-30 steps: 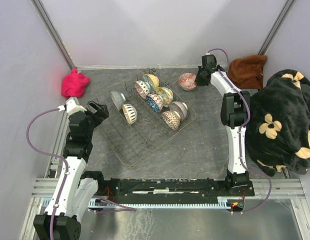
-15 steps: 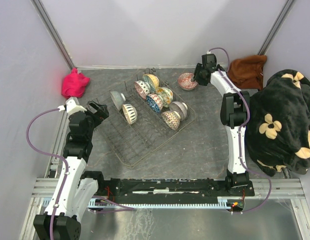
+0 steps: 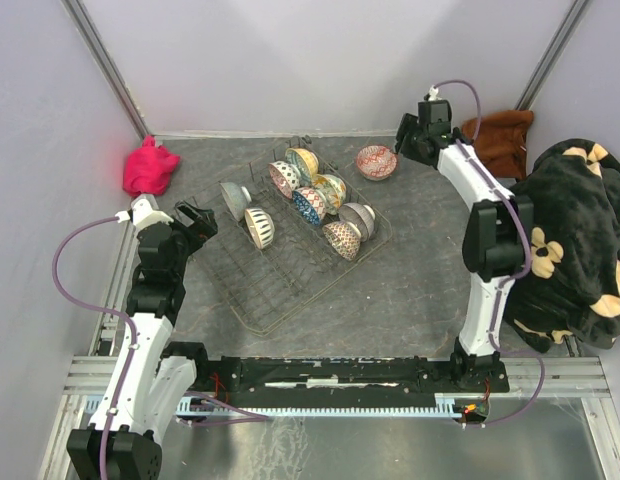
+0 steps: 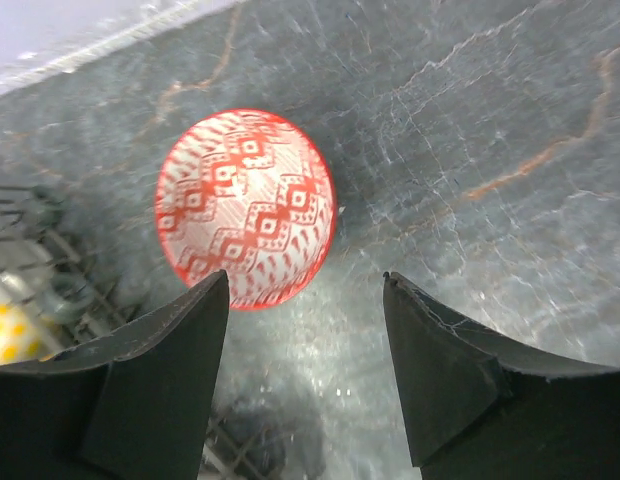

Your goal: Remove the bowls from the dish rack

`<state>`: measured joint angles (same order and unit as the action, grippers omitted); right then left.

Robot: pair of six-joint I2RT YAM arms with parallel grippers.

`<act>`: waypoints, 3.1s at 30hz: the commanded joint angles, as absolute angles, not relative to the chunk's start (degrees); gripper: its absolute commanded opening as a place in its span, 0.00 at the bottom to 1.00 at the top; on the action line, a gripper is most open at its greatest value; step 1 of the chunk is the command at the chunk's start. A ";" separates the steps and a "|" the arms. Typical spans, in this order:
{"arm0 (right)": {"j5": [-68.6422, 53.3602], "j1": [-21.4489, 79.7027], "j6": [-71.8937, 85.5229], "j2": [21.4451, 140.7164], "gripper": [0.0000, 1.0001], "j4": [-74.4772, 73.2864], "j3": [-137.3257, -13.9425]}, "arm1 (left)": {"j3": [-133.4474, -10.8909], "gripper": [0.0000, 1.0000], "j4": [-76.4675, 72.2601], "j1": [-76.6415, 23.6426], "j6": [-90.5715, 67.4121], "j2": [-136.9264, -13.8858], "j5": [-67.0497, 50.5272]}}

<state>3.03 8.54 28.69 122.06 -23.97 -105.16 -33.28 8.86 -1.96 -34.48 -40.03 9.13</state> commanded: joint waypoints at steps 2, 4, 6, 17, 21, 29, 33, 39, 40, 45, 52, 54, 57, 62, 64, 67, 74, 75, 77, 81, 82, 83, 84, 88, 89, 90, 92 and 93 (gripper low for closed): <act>5.52 14.89 21.89 107.47 0.72 -19.40 -97.53 | -33.76 0.99 5.68 -1.78 -35.67 -39.98 9.58; 9.63 20.02 17.16 103.08 0.72 -19.08 -93.86 | -33.54 0.99 5.30 -1.85 -35.68 -40.43 9.35; 13.48 25.43 13.24 99.63 0.72 -19.68 -91.24 | -33.62 0.99 5.52 -1.82 -35.62 -40.68 9.73; 36.37 49.05 6.21 95.82 0.66 -28.34 -83.67 | -33.84 0.99 6.85 -1.85 -34.88 -41.11 10.14; 45.62 55.66 5.65 96.53 0.64 -30.59 -81.30 | -34.00 0.99 6.47 -1.85 -34.44 -42.05 9.01; 53.08 60.72 5.46 100.97 0.61 -33.93 -81.18 | -33.94 0.99 6.21 -1.85 -34.36 -43.21 8.61; 57.80 61.01 5.34 105.46 0.58 -35.40 -82.82 | -33.75 0.99 6.11 -1.84 -34.32 -43.25 8.91; 61.86 61.17 5.18 109.76 0.53 -35.35 -83.69 | -33.47 0.99 5.74 -1.85 -34.45 -43.41 9.22; 62.48 61.17 5.11 110.22 0.52 -35.46 -83.87 | -33.42 0.99 5.64 -1.87 -34.45 -43.46 9.15; 65.33 61.16 4.88 112.31 0.41 -35.05 -84.29 | -33.26 0.99 5.24 -1.85 -34.52 -43.50 9.15; 67.86 61.12 4.91 114.50 0.26 -34.55 -84.37 | -32.92 0.99 4.83 -1.85 -34.63 -43.72 9.22; 68.73 61.15 4.95 115.03 0.23 -34.37 -84.35 | -32.75 0.99 4.57 -1.85 -34.78 -43.76 9.18; 70.29 61.16 5.42 116.00 0.15 -34.47 -84.65 | -32.48 0.99 4.24 -1.85 -34.97 -43.78 9.18; 74.20 61.40 6.02 117.16 0.01 -34.68 -85.16 | -32.48 0.99 4.11 -1.86 -35.07 -43.78 9.19; 75.90 61.72 6.40 117.28 0.01 -34.89 -85.48 | -32.43 0.99 3.98 -1.85 -35.15 -43.70 9.18; 78.05 62.56 6.68 116.81 0.01 -34.98 -85.46 | -32.26 0.99 3.95 -1.85 -35.22 -43.70 9.30; 82.24 65.21 6.20 113.26 0.01 -34.37 -84.98 | -32.21 0.99 3.88 -1.82 -35.33 -43.63 9.44; 82.45 65.52 6.08 112.76 0.01 -34.37 -85.07 | -32.17 0.99 3.82 -1.80 -35.38 -43.67 9.43; 82.70 65.82 5.76 111.94 0.01 -34.30 -85.22 | -32.22 0.99 3.94 -1.85 -35.42 -43.53 9.53; 83.29 66.34 4.97 110.66 0.01 -34.60 -85.80 | -32.21 0.99 4.16 -1.86 -35.42 -43.33 9.63; 83.50 66.43 4.98 110.33 0.01 -34.84 -86.00 | -32.18 0.99 4.20 -1.84 -35.46 -43.31 9.57; 83.64 66.52 4.92 109.92 0.01 -34.96 -86.12 | -32.21 0.99 4.14 -1.87 -35.50 -43.26 9.62; 83.74 66.53 4.73 109.34 0.01 -34.94 -86.12 | -32.11 0.99 4.13 -1.86 -35.51 -43.29 9.64; 82.78 66.54 2.71 106.11 0.01 -31.99 -85.14 | -32.22 0.99 4.13 -1.85 -35.68 -43.22 9.55; 82.14 66.53 1.84 105.04 0.01 -30.60 -84.62 | -32.21 0.99 4.13 -1.89 -35.68 -43.21 9.50; 81.57 66.53 0.86 103.84 0.01 -29.01 -84.04 | -32.22 0.99 4.10 -1.85 -35.68 -43.19 9.49; 79.49 66.45 -0.19 101.54 0.01 -26.69 -83.30 | -32.17 0.99 4.17 -1.85 -35.69 -43.23 9.56; 78.06 66.26 -0.40 100.18 0.01 -25.89 -83.10 | -32.22 0.99 4.26 -1.85 -35.74 -43.22 9.54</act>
<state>78.39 65.65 2.13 108.40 -32.97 -82.94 -32.38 7.07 -1.96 -34.48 -43.88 8.91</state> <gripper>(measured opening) 0.123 0.993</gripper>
